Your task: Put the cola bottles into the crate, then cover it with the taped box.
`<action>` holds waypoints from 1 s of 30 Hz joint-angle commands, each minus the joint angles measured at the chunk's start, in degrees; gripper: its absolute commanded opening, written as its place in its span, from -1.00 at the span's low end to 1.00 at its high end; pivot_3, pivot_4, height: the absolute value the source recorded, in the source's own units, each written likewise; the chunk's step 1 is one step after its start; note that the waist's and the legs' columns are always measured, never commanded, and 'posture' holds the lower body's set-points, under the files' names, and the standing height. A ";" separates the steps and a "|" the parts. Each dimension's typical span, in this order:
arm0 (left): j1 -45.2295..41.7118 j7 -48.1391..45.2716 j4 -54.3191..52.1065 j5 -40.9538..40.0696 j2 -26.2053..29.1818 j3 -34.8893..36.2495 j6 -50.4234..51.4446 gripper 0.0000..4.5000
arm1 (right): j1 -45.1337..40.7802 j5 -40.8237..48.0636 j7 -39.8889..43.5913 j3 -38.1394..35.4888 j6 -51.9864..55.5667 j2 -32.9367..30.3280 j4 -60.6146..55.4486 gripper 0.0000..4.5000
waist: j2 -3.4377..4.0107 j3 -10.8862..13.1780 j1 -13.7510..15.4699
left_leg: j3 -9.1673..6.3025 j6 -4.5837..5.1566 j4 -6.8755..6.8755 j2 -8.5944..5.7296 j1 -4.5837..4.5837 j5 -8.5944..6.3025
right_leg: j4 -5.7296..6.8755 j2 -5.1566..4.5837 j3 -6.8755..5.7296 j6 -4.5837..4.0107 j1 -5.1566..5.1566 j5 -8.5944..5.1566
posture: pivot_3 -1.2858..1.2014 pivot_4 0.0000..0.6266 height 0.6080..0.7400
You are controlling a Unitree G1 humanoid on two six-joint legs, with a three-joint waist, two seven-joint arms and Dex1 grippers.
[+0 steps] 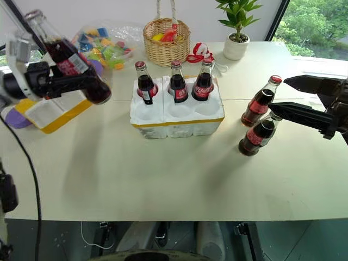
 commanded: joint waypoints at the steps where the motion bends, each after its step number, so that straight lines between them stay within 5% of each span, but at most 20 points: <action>1: -2.09 -0.29 -2.48 1.76 -4.54 -4.80 -4.51 0.25 | -1.73 1.89 -4.70 0.38 -0.60 2.85 -1.88 1.00 | -0.01 -0.01 0.06 | 0.00 0.00 0.00 -0.01 0.00 0.00 | 0.01 0.00 0.00 0.00 0.01 0.00 | 0.03 -0.52 0.88; 9: -4.11 -1.54 0.96 4.12 -10.99 -9.28 -8.41 0.25 | 2.69 4.39 -9.72 -1.73 0.73 6.94 -7.31 1.00 | -0.06 0.05 -1.04 | 0.02 -0.38 -0.14 0.02 -0.14 0.24 | 0.10 0.06 0.03 -0.01 -0.28 0.00 | 0.03 -0.52 0.88; 27: 0.29 -1.29 6.53 15.46 -15.36 -16.53 -20.16 0.25 | 9.61 4.75 -13.50 -5.15 -1.19 7.46 -9.26 1.00 | -0.05 0.04 -1.36 | 0.00 0.00 -0.06 -0.04 -0.03 0.02 | 0.11 0.01 0.03 0.00 -0.10 0.00 | 0.03 -0.52 0.88; 30: 0.95 -0.52 6.98 16.71 -16.04 -16.71 -21.10 0.91 | 10.80 2.34 -13.57 -4.10 -2.70 7.41 -8.72 1.00 | -0.05 0.04 -1.35 | 0.00 0.01 -0.06 -0.04 -0.02 0.02 | 0.10 0.01 0.03 0.00 -0.08 0.00 | 0.03 -0.52 0.88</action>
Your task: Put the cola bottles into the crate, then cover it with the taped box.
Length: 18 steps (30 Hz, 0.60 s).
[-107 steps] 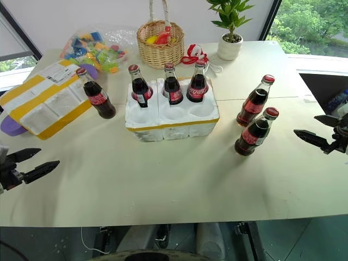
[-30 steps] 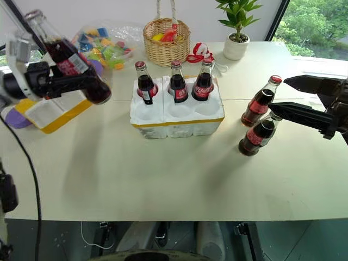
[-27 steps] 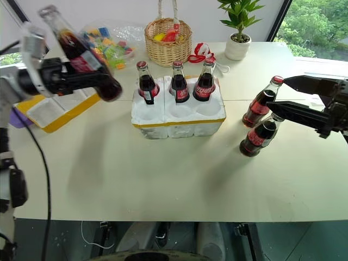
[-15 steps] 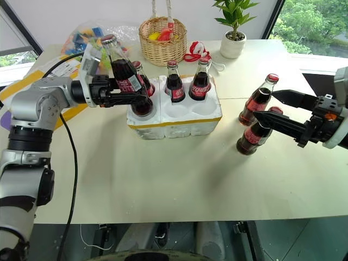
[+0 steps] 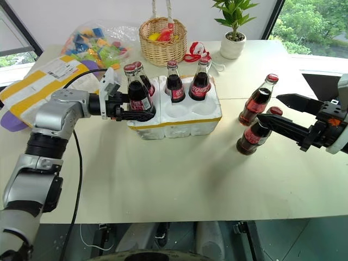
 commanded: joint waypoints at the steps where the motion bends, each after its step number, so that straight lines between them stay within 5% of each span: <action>1: 0.07 0.69 -0.82 0.82 -0.35 0.45 -2.02 0.98 | 0.89 -3.14 -0.26 -0.52 -2.86 -0.07 -0.15 1.00 | 0.00 -0.01 -0.03 | 0.00 0.00 0.00 0.00 0.00 0.00 | 0.00 0.00 0.00 0.00 0.00 0.00 | 0.03 -0.52 0.88; 8: 1.73 0.06 -5.34 -1.03 2.59 3.44 1.22 0.98 | 3.34 -9.12 -1.45 0.53 -6.19 1.23 1.44 1.00 | 0.01 -0.01 -0.20 | 0.01 0.00 0.00 0.00 0.05 0.00 | 0.04 0.02 0.01 0.00 0.02 0.00 | 0.03 -0.52 0.88; 18: 10.28 -2.89 -22.70 -16.00 19.39 17.78 17.85 0.98 | 16.27 -14.16 -3.83 -3.55 -8.44 9.00 -5.89 1.00 | 0.07 -0.05 0.00 | -0.01 -0.02 -0.03 0.05 0.25 0.00 | 0.04 0.04 0.02 -0.01 0.18 -0.01 | 0.03 -0.52 0.88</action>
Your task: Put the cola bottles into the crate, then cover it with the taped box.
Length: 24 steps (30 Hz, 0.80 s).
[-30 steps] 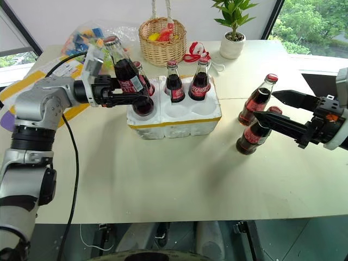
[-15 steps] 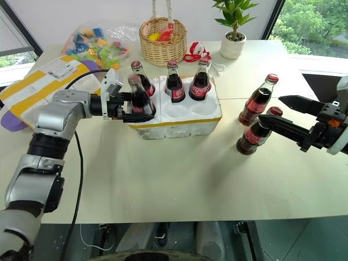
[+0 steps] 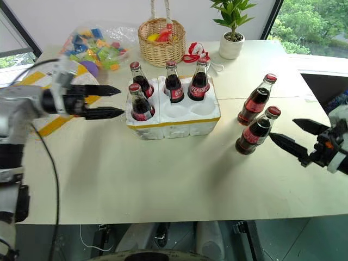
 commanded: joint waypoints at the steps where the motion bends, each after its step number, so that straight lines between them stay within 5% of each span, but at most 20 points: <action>1: 3.47 0.02 -6.61 -4.80 3.59 4.89 3.89 0.98 | 1.40 -0.30 -2.64 -1.63 -1.55 2.97 -4.21 1.00 | 0.00 0.00 0.09 | -0.01 0.00 0.01 -0.01 0.08 0.00 | -0.04 0.00 0.00 0.00 0.12 0.00 | 0.03 -0.52 0.88; 9: 20.82 0.80 -26.28 -11.48 7.47 7.43 6.78 0.98 | 2.87 0.27 -7.60 1.70 -1.97 10.09 -5.84 1.00 | 0.01 -0.01 -0.02 | 0.00 0.09 -0.12 0.05 0.62 -0.09 | -0.26 -0.02 0.01 -0.18 0.67 -0.14 | 0.03 -0.52 0.88; 24: 18.81 8.24 -29.16 -15.26 3.73 2.48 6.68 0.98 | -4.99 -6.64 -13.10 14.33 -8.43 14.62 2.46 1.00 | 0.02 -0.01 -0.02 | 0.00 0.07 -0.12 0.06 0.65 -0.07 | -0.36 0.03 0.00 -0.20 0.72 -0.15 | 0.03 -0.52 0.88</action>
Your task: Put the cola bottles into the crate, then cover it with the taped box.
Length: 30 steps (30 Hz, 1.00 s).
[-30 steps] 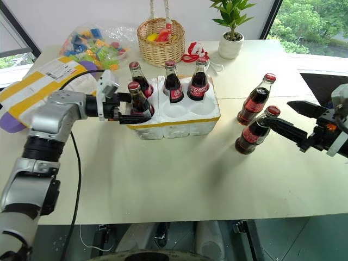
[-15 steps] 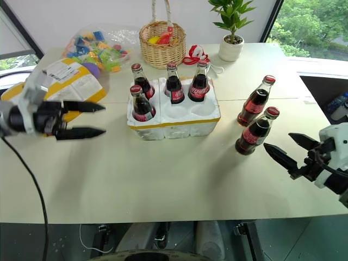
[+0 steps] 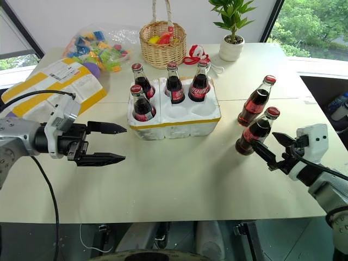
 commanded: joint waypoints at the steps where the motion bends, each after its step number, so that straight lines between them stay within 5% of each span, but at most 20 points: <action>1: -0.89 0.76 -1.00 -1.01 0.02 -0.37 -0.51 0.98 | -1.77 -1.55 -0.35 0.71 -2.80 0.28 2.01 1.00 | 0.00 0.00 -0.05 | 0.00 0.00 0.00 0.00 0.00 0.00 | 0.00 0.00 0.00 0.00 0.00 0.00 | 0.03 -0.52 0.88; 16: -3.23 1.69 0.19 -0.82 -0.72 -3.35 -1.47 0.98 | -8.71 -2.92 0.76 8.29 -6.16 2.01 7.71 1.00 | 0.01 0.00 0.01 | -0.01 0.00 -0.02 0.00 0.00 0.00 | 0.00 0.01 -0.01 0.00 -0.01 0.01 | 0.03 -0.52 0.88; 21: -3.74 2.01 0.39 -0.73 -1.04 -4.10 -1.67 1.00 | -9.00 -2.87 0.68 8.53 -6.91 2.65 6.60 0.26 | 0.01 0.00 -0.09 | 0.00 0.00 -0.05 -0.01 0.00 0.00 | 0.01 0.02 0.00 0.02 -0.03 0.01 | 0.03 -0.52 0.88; 30: -3.05 3.04 0.61 -1.08 -1.35 -3.35 -1.77 1.00 | -15.71 12.48 -0.75 1.02 -0.11 -2.55 -3.22 0.26 | 0.34 0.20 -0.19 | 0.03 0.00 -0.10 -0.01 -0.02 0.00 | 0.01 0.01 0.02 0.03 -0.08 0.02 | 0.03 -0.52 0.88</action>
